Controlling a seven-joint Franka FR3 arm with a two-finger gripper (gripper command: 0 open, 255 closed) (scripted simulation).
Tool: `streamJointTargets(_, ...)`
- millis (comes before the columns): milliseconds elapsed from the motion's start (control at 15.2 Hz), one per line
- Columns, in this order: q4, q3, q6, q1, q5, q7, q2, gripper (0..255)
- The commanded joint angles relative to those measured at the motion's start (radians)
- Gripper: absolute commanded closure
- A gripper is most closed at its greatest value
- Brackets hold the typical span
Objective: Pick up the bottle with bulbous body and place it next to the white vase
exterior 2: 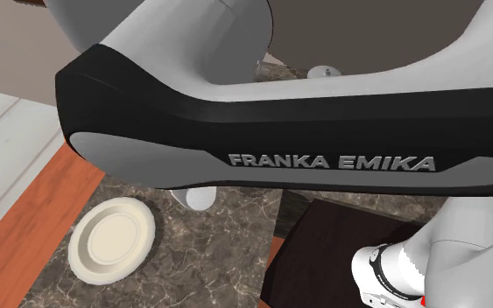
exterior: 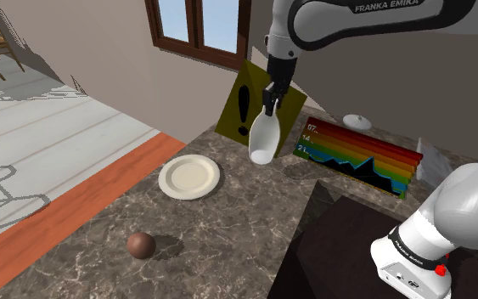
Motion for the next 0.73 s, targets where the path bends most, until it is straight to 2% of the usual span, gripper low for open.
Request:
streamJointTargets(0,0.033,0.0,-0.03,0.0,-0.001,0.0,0.003,255)
streamJointTargets(660,0.18,-0.001,-0.166,-0.001,-0.004,0.0,0.014,255)
